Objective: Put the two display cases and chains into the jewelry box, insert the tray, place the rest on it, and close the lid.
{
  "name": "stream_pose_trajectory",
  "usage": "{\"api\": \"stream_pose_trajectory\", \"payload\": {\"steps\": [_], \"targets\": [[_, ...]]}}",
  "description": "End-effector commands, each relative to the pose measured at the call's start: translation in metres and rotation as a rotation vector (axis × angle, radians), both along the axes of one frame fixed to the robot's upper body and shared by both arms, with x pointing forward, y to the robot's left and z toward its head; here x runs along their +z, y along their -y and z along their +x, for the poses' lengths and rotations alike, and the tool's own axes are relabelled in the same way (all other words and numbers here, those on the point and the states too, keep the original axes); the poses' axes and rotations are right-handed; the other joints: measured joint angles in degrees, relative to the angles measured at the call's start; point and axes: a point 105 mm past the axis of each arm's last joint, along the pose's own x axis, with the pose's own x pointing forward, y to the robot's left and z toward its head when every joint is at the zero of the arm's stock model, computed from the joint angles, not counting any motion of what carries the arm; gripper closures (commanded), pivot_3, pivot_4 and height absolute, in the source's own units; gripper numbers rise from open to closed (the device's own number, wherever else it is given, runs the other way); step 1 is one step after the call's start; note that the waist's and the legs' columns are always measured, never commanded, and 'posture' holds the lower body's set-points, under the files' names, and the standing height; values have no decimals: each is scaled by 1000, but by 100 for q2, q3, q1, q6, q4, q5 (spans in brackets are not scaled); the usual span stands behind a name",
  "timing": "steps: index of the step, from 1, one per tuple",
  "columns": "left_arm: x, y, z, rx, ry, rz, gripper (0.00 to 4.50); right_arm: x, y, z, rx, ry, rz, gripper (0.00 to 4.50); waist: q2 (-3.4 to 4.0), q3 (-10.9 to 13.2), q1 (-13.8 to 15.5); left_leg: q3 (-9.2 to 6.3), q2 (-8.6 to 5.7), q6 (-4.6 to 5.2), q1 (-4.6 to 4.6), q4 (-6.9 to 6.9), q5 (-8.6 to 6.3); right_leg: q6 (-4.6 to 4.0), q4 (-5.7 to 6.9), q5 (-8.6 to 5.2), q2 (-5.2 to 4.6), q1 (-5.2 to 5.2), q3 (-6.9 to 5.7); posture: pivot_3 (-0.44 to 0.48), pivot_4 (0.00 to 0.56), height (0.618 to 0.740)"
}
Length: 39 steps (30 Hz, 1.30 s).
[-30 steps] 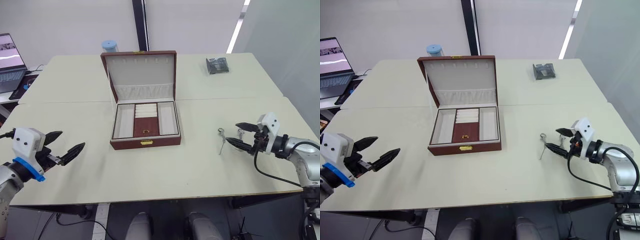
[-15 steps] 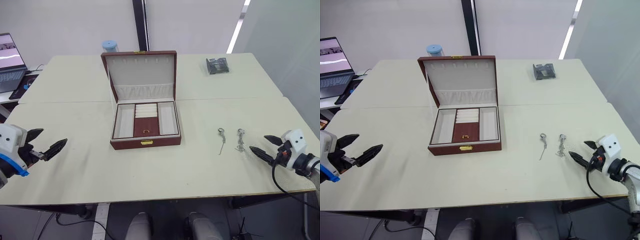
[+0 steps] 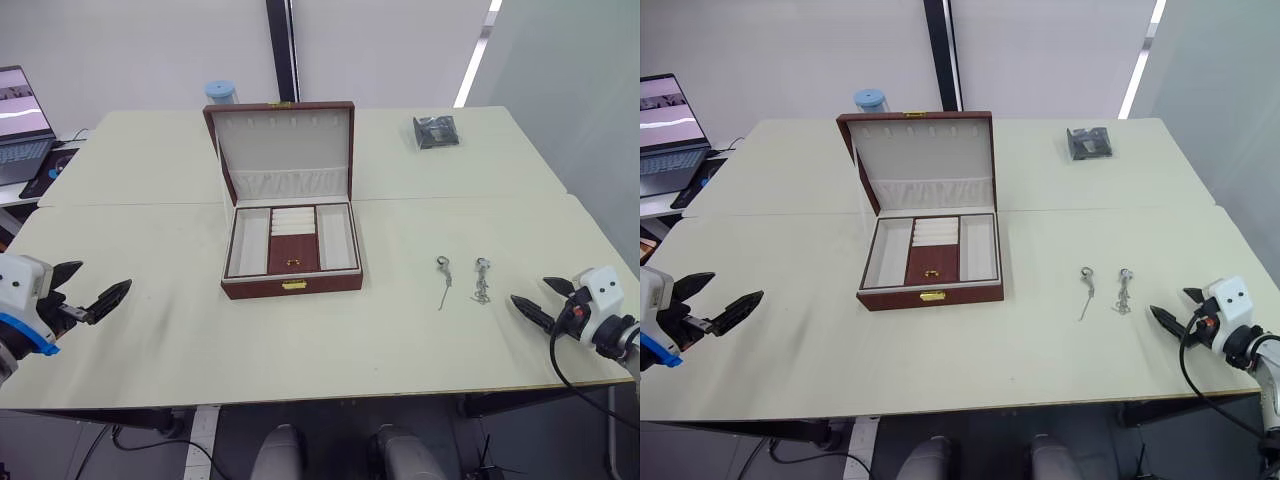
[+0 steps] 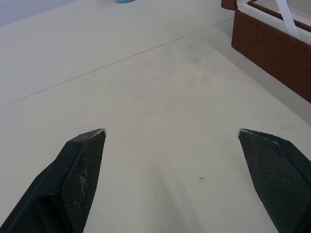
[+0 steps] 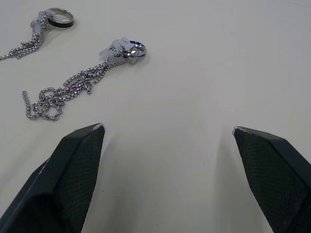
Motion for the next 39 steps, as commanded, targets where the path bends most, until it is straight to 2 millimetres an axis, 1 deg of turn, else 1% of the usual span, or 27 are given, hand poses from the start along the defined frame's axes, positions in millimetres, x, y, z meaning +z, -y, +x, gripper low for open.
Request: {"api": "stream_pose_trajectory", "payload": {"steps": [1,3,8,10,11,14,17,19,22,26,29,31,34,36,39], "targets": [[10,3,-1,-12,51,24,0,17,-4,5,0,69,9,31,0,0,0,0,0,0,0,0,0,0,0,0,0,0,0,0,150,740],[8,11,-2,-42,57,26,0,19,-8,6,-11,82,50,31,0,0,-1,1,1,0,0,0,0,0,0,0,0,0,1,0,150,740],[3,40,-2,-148,69,25,0,17,-36,4,3,90,147,31,-1,-1,10,-4,2,-1,-1,0,1,0,1,0,0,2,-2,0,150,740],[-7,61,-2,-230,46,22,0,14,-51,8,-13,106,182,31,-2,-4,9,-2,0,-1,0,1,0,0,2,0,-1,3,0,0,150,740],[-9,67,-2,-255,40,20,0,14,-55,9,-20,111,193,31,-2,-4,9,-2,0,-1,1,1,0,0,2,0,-4,5,1,0,150,740],[-14,98,-1,-375,31,12,0,14,-65,14,-51,128,188,31,-1,-3,11,-3,-1,-1,1,2,1,0,4,0,-4,4,-1,0,150,740],[-17,137,-2,-517,33,1,0,9,-75,17,-74,127,157,31,-1,-3,15,-3,-3,-1,1,2,1,0,4,0,-3,4,0,0,150,740],[-19,160,-5,-605,32,-5,0,4,-77,20,-112,117,131,31,-2,-4,15,-3,-3,-1,0,2,1,0,4,0,-3,4,0,0,150,740],[-20,184,-10,-695,31,-15,0,-1,-78,23,-149,102,99,31,-2,-4,12,-2,-3,-1,0,3,1,0,5,0,-1,4,2,0,150,740],[-20,203,-15,-780,36,-12,0,-12,-79,23,-197,51,69,31,-2,-7,9,-3,-2,-1,2,2,1,0,7,0,3,3,2,0,150,740],[-17,209,-17,-815,57,-5,0,-20,-78,22,-233,12,66,31,-17,-21,9,-4,-2,-1,6,3,1,0,7,0,4,9,2,0,150,740],[-15,212,-17,-827,74,-10,0,-23,-76,22,-263,-22,96,31,-30,-33,9,-4,-2,-1,10,3,1,0,7,0,4,13,2,0,150,740],[-15,215,-16,-833,85,-11,0,-31,-76,20,-284,-73,115,593,-39,-50,12,-4,-2,-1,15,3,1,0,6,0,4,19,2,0,150,740],[-15,217,-16,-835,93,-11,0,-34,-77,20,-289,-99,127,1289,-48,-57,13,-5,-3,-1,16,3,1,0,5,0,4,21,2,0,150,740],[-13,219,-15,-837,103,-12,0,-37,-81,18,-275,-119,123,2174,-55,-64,13,-7,-1,-1,16,3,1,0,5,0,5,21,0,0,150,740]]}}
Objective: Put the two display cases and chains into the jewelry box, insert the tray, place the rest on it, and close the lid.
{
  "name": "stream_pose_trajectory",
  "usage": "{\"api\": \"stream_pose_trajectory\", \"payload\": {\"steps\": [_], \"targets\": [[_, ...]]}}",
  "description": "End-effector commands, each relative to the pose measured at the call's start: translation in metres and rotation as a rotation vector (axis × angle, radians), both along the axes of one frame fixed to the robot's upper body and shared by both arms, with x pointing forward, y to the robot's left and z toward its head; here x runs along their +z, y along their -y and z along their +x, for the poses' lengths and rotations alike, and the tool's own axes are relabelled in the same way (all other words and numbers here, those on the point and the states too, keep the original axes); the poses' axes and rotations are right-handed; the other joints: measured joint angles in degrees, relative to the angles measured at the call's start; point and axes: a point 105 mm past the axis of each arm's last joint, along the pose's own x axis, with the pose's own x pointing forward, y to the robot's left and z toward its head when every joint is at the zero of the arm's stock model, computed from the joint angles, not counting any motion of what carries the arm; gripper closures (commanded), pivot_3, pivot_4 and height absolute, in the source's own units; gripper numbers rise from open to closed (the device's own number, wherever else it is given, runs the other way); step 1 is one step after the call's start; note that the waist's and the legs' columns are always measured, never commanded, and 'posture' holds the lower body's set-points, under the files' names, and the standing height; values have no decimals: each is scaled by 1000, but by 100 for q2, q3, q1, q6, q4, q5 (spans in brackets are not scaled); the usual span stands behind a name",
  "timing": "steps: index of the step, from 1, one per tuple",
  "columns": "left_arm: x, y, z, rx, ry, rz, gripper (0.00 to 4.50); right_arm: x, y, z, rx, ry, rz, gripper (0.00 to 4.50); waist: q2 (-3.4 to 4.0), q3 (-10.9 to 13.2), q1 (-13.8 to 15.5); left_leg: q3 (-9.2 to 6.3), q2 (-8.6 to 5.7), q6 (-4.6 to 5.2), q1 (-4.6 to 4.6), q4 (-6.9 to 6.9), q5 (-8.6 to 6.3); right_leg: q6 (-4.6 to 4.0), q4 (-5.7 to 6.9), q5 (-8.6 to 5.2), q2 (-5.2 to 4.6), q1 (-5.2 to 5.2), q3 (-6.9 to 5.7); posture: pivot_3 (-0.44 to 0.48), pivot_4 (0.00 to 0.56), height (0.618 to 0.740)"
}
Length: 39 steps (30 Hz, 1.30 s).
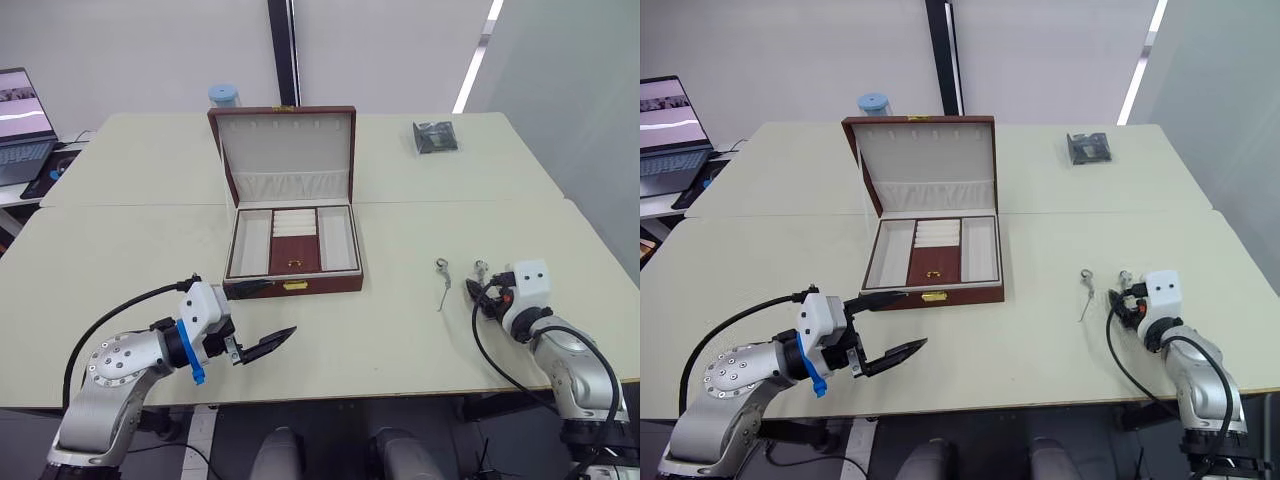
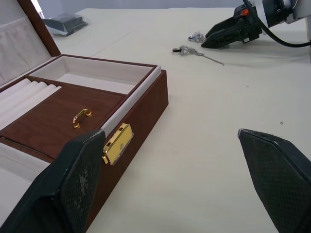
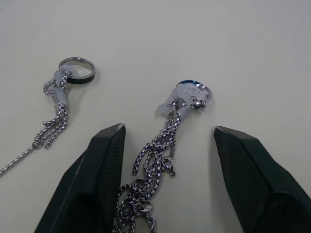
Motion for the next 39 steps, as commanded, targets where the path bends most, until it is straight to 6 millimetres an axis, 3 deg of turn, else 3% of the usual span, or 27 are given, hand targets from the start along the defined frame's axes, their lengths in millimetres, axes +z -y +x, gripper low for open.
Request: {"api": "stream_pose_trajectory", "payload": {"steps": [1,10,15,24,33,39], "targets": [[13,8,-1,-26,66,-2,0,-21,-2,-9,-2,-98,16,2361,-2,-3,1,-1,0,0,0,0,0,0,0,0,1,0,-1,0,150,740],[15,11,1,-26,69,-7,0,-26,-4,-11,7,-119,-8,4486,-11,-11,-1,-1,1,0,0,0,0,0,-1,0,2,0,0,0,150,740],[18,15,4,-25,68,-24,0,-22,-4,-10,9,-88,2,4486,-14,-14,0,-2,2,0,1,-1,0,0,-1,0,4,1,-1,0,150,740],[15,18,3,-37,59,-35,0,7,-16,-7,77,52,65,4486,-11,-11,-6,-1,3,0,1,-1,0,0,-1,0,6,-1,1,0,150,740],[7,20,-2,-46,47,-38,0,47,-50,-11,256,187,162,4486,14,5,-3,0,0,0,-8,-1,0,0,-2,0,8,-9,2,0,150,740],[1,10,-5,35,32,-57,0,78,-82,-6,399,244,179,4486,16,6,-21,0,2,1,-8,-1,0,0,-2,0,8,-10,3,0,150,740]]}}
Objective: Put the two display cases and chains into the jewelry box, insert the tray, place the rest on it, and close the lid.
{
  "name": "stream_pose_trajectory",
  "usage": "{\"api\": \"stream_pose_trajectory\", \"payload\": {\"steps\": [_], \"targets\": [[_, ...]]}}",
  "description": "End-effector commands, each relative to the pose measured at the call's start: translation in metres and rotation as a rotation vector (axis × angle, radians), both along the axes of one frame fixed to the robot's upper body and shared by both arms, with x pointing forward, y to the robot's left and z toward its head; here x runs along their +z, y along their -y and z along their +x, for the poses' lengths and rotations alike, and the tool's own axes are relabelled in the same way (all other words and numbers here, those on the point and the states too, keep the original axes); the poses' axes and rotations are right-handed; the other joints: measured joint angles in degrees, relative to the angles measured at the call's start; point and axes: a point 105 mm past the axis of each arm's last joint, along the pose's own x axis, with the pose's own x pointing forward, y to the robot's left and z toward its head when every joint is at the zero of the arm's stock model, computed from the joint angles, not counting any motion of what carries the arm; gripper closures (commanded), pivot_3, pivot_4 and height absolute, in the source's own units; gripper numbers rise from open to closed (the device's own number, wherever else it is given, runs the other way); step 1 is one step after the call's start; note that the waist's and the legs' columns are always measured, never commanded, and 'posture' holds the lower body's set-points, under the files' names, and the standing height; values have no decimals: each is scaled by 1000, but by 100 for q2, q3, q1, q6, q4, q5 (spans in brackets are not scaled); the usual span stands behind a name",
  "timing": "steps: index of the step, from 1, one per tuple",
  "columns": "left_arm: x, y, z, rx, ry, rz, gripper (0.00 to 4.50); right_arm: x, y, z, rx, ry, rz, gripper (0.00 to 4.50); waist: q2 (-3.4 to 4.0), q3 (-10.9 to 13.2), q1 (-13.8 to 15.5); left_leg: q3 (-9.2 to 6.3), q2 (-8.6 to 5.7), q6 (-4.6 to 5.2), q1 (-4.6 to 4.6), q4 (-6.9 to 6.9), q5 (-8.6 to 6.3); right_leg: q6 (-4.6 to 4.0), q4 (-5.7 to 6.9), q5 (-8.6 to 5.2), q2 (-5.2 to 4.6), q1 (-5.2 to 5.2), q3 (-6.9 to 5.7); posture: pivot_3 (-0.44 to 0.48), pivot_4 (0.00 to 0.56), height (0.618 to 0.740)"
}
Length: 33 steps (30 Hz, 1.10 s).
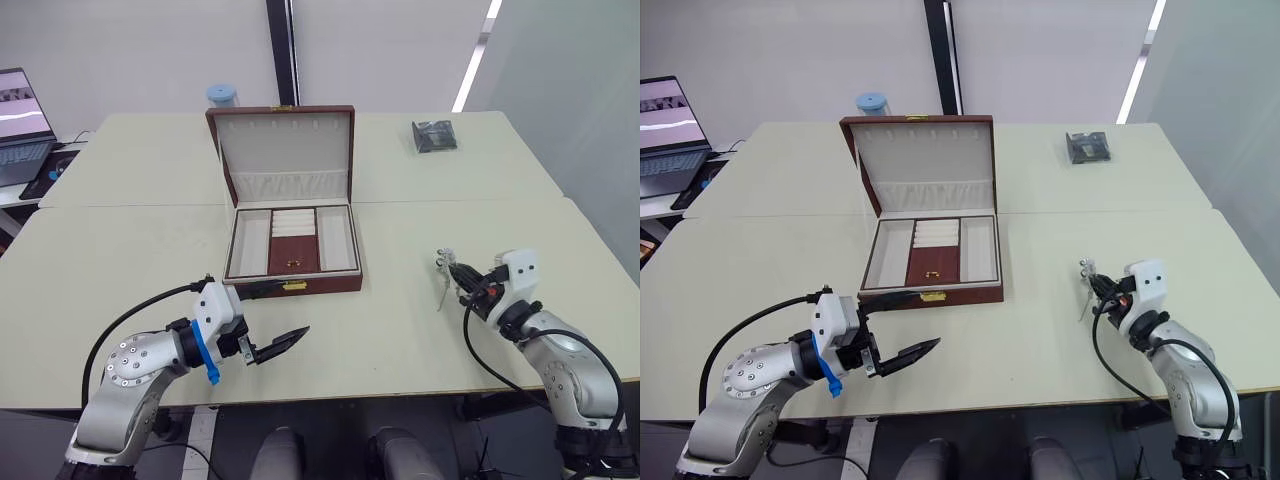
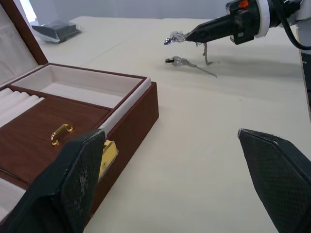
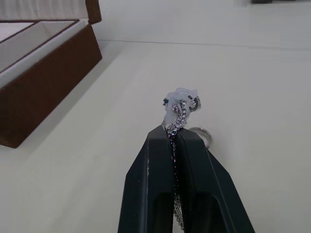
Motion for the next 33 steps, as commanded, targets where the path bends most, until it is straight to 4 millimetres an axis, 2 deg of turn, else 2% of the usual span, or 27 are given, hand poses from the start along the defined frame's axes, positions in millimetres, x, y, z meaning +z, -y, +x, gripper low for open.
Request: {"api": "stream_pose_trajectory", "payload": {"steps": [1,6,10,19,25,33], "targets": [[7,-5,-3,47,49,-8,0,37,-23,5,96,97,12,4486,1,0,1,-1,0,0,0,0,0,0,0,0,0,-1,-1,0,150,740],[6,-17,-5,138,50,-23,0,62,-52,18,187,124,52,4486,1,1,17,-6,1,0,-4,0,0,0,0,0,0,-2,-4,0,150,740],[8,-26,-9,228,59,-56,0,77,-85,28,279,131,94,4486,1,1,8,-6,0,0,-5,0,0,0,-2,0,-5,-3,-4,0,150,740],[3,-45,-29,417,57,-90,0,87,-160,44,467,105,121,4486,2,1,5,-4,2,0,-8,-1,0,-1,0,1,-11,-10,-5,0,150,740],[4,-54,-37,516,73,-117,0,93,-204,52,567,90,117,4486,3,2,6,-6,3,1,-9,-1,0,-2,0,1,-11,-10,-8,0,150,740],[4,-58,-48,607,88,-134,0,103,-261,45,689,84,123,4486,3,3,4,-5,4,1,-11,-4,0,-2,0,1,-12,-15,-7,0,150,740]]}}
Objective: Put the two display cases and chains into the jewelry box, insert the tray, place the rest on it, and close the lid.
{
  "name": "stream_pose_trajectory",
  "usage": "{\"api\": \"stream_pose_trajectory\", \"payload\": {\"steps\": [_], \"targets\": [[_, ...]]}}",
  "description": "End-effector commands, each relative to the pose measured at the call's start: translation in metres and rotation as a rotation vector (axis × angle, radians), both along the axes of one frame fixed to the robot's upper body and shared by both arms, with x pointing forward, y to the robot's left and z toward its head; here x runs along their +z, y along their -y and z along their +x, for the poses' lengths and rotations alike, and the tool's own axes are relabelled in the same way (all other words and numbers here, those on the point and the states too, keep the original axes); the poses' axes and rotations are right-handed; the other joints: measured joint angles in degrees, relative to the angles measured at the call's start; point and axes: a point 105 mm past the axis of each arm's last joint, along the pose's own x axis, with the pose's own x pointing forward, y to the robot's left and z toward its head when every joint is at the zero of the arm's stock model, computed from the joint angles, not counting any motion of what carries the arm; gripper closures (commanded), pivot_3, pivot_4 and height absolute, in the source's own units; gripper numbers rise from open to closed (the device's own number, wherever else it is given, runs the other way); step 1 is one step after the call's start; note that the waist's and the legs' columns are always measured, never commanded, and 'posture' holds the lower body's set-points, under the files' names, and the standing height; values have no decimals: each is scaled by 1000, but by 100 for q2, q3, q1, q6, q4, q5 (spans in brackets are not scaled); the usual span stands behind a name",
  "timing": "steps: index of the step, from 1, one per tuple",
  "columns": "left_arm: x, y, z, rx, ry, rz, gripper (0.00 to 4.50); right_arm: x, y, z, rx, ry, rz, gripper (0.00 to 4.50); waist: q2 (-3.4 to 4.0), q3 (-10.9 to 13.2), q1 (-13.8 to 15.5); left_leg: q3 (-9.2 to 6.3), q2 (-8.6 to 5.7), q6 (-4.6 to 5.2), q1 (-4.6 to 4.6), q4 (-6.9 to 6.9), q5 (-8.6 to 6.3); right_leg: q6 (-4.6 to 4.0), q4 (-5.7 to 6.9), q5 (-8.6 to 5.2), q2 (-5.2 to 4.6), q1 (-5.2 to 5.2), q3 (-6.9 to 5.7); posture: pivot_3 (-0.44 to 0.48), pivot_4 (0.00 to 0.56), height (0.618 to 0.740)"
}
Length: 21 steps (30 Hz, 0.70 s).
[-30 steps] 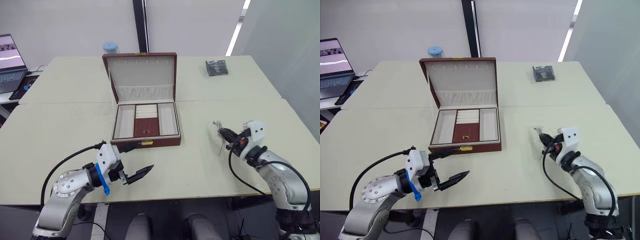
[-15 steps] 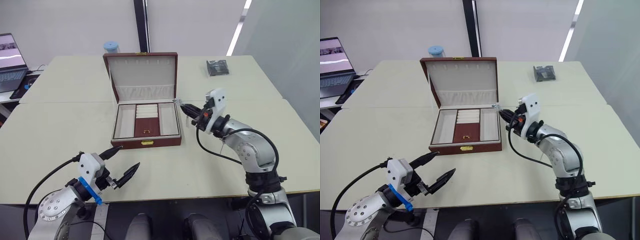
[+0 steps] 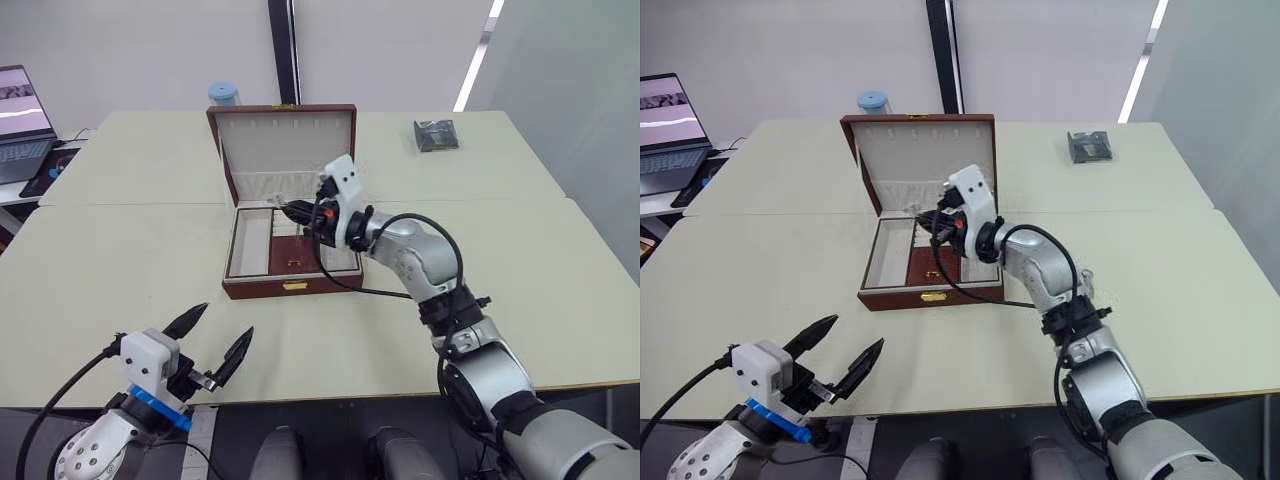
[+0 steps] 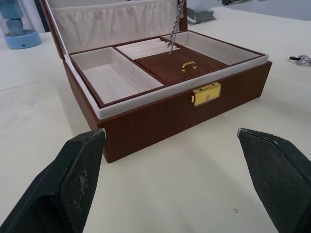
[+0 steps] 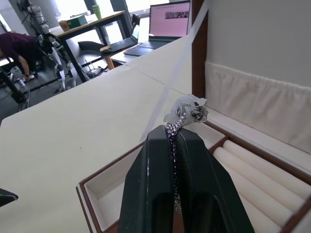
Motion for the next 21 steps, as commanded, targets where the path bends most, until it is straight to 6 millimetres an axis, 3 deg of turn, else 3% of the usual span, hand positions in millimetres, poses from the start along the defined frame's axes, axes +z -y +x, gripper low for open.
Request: {"api": "stream_pose_trajectory", "payload": {"steps": [1,9,21], "targets": [[15,3,-4,20,67,21,0,20,-23,-7,58,58,36,4486,0,0,-1,0,0,0,0,0,0,0,1,0,0,0,0,0,150,740],[19,6,-4,34,74,20,0,20,-57,-13,100,77,41,4486,-1,0,11,1,-6,0,0,1,0,0,-1,0,-8,1,-2,0,150,740],[21,2,-3,57,78,14,0,-3,-68,-11,85,41,17,4486,0,2,-1,2,-2,0,-1,-2,0,-1,-1,0,-6,-2,0,0,150,740]]}}
